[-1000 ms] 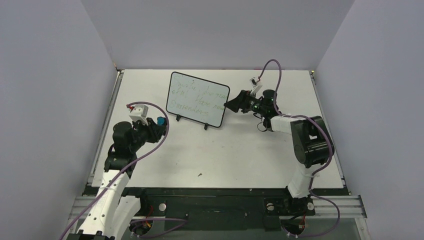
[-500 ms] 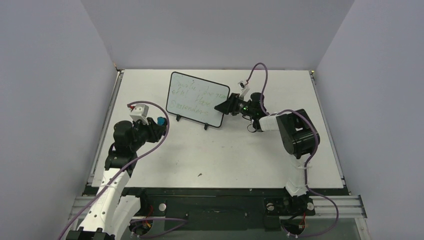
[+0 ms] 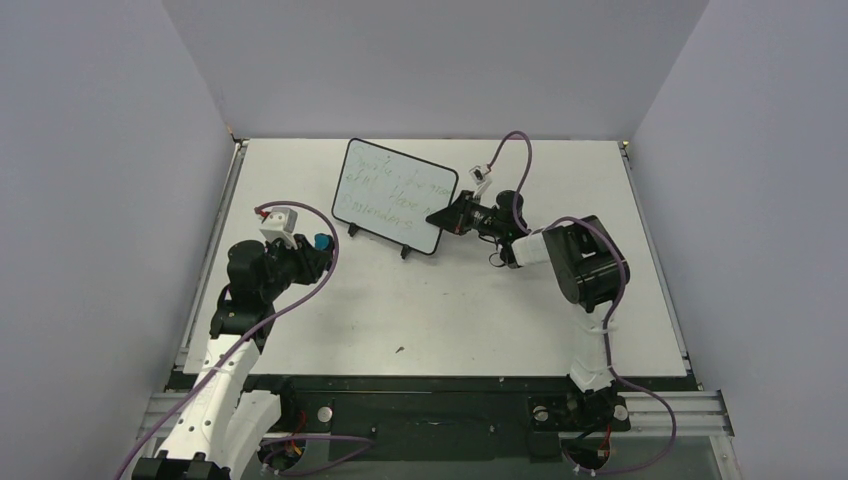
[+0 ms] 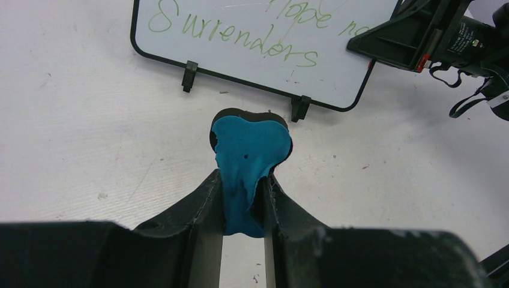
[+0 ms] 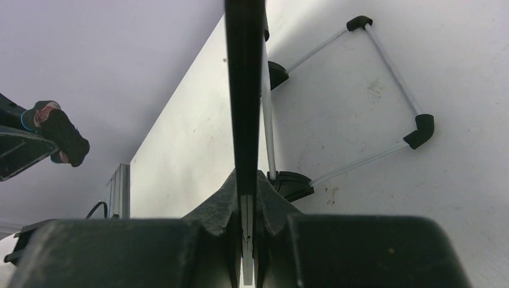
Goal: Erase the whiteboard
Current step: Pick up the whiteboard from the whiteboard stand.
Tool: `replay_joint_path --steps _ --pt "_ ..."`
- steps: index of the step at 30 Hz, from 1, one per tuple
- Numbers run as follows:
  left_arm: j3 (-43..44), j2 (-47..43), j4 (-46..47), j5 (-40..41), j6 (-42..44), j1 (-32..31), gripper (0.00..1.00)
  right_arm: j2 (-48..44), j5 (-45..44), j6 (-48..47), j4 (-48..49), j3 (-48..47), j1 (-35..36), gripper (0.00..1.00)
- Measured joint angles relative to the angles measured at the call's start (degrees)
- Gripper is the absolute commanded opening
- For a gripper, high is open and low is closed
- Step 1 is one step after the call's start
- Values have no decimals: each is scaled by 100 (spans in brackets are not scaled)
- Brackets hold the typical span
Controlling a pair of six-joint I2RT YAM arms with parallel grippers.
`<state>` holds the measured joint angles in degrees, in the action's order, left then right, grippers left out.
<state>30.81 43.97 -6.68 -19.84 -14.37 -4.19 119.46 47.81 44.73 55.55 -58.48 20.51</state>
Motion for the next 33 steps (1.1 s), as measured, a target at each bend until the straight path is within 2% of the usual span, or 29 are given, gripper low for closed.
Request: replay_joint_path --steps 10,15,21,26,33 --pt "0 -2 15 -17 -7 17 0 -210 76 52 -308 7 -61 0" --pt "0 -2 22 -20 -15 17 0 -632 127 -415 -1220 -103 -61 0" --pt "0 -9 46 -20 -22 17 0 -988 107 -1401 -2728 -605 -59 0" --pt "0 -20 50 -61 -76 17 0 -1163 155 -1746 -3414 -929 -70 0" --pt "0 -57 96 -184 -306 17 0 -1296 203 -2114 -4673 -2017 -98 0"
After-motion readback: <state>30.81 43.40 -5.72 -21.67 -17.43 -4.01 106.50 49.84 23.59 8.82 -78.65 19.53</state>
